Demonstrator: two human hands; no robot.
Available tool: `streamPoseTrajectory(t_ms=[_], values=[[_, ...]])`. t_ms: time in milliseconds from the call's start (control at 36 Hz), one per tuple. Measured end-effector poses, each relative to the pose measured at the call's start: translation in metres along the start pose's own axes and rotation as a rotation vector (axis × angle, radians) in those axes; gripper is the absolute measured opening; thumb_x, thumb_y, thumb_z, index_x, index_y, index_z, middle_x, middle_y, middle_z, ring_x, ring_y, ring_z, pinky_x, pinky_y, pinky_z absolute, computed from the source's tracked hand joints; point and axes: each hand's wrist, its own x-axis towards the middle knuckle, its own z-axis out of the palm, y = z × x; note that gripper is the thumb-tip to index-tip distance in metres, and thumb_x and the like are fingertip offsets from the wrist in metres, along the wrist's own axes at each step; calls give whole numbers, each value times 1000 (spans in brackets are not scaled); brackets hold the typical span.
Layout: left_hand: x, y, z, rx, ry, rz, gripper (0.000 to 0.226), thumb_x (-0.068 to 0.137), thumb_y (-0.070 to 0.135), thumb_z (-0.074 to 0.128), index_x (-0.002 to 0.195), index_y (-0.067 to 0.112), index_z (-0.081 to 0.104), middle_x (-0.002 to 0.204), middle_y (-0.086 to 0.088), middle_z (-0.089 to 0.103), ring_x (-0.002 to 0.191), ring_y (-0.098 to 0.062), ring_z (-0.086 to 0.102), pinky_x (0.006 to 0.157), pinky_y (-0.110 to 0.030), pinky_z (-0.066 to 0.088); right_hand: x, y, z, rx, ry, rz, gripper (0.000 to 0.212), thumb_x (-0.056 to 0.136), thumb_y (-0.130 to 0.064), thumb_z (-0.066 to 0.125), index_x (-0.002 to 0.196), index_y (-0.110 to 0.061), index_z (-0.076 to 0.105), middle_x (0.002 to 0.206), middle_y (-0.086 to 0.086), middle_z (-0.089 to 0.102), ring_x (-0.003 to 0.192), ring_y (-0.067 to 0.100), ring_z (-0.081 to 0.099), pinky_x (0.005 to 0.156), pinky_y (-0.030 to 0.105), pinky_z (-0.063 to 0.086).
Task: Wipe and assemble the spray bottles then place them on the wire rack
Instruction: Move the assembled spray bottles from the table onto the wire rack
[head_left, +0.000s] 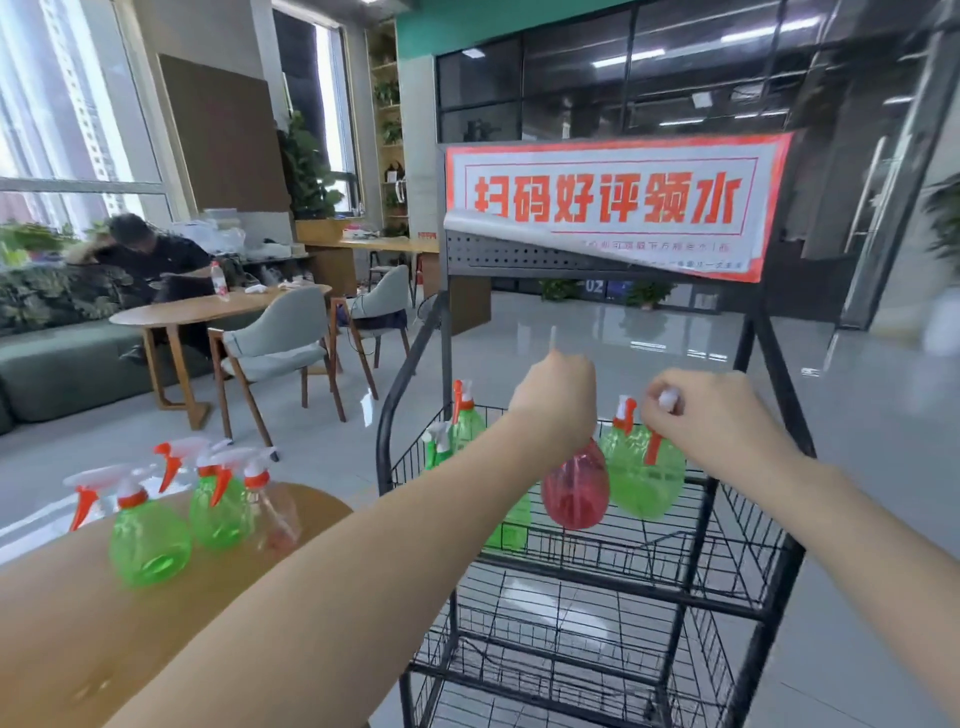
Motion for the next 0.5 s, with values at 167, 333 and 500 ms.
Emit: streamPoseTrajectory(t_ms=[167, 333, 500], values=[[19, -8, 41, 6, -19, 6, 26, 95, -9, 49, 116, 2, 60, 106, -21, 65, 102, -43, 66, 74, -43, 50, 12, 20, 31, -22, -109, 9, 11, 94, -29, 65, 97, -24, 74, 75, 6, 68, 70, 27, 65, 67, 38, 57], [29, -22, 71, 28, -68, 31, 38, 92, -11, 48, 125, 5, 57, 118, -18, 60, 101, -38, 63, 71, -43, 51, 13, 30, 51, -88, -195, 12, 14, 95, -30, 60, 100, -25, 73, 82, 3, 69, 71, 24, 62, 61, 29, 50], [34, -27, 81, 29, -74, 17, 36, 95, -4, 50, 128, 4, 59, 107, -20, 64, 96, -38, 66, 73, -42, 56, 9, 37, 58, -100, -220, -14, 17, 96, -30, 61, 105, -25, 74, 87, 5, 71, 71, 21, 63, 53, 23, 40]])
